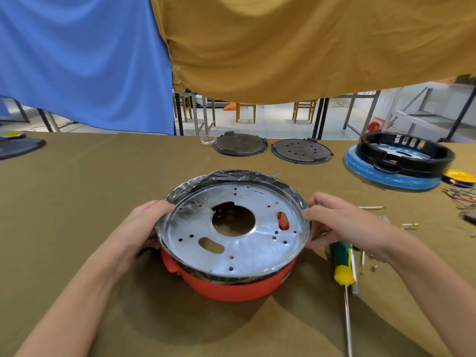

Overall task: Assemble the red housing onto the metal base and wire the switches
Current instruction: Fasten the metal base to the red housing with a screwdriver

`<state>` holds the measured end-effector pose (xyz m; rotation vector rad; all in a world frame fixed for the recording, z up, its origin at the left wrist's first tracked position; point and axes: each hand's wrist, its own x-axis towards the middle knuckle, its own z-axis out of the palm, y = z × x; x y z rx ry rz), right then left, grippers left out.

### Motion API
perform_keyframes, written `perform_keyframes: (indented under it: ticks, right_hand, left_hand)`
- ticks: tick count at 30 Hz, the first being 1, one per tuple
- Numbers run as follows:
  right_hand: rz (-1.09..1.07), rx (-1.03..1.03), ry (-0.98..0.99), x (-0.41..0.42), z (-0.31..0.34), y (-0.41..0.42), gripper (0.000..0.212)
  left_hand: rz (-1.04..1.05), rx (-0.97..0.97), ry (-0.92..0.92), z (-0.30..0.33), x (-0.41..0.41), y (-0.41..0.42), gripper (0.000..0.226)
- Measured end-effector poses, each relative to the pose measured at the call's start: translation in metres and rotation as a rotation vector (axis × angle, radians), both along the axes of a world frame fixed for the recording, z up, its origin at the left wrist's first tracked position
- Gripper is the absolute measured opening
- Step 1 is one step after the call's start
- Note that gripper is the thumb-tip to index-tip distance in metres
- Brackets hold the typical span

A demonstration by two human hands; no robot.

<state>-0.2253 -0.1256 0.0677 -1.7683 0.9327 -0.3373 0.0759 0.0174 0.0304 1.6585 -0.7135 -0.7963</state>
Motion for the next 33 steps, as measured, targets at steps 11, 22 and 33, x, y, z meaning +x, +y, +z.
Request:
perform_keyframes:
  ticks: [11,22,33]
  right_hand:
    - [-0.335,-0.535,0.544,-0.023,0.001,-0.009,0.027]
    - [-0.343,-0.425,0.405,-0.028,-0.028,0.002,0.03]
    - [-0.372,0.183,-0.467,-0.068,-0.017,-0.028,0.021]
  left_hand:
    - [-0.065,-0.01,0.045,0.004,-0.002,0.006,0.056]
    - [-0.064,-0.063,-0.026,-0.003,-0.005,0.006,0.061]
    - [-0.02,-0.164,-0.075,-0.006,-0.012,0.013,0.061]
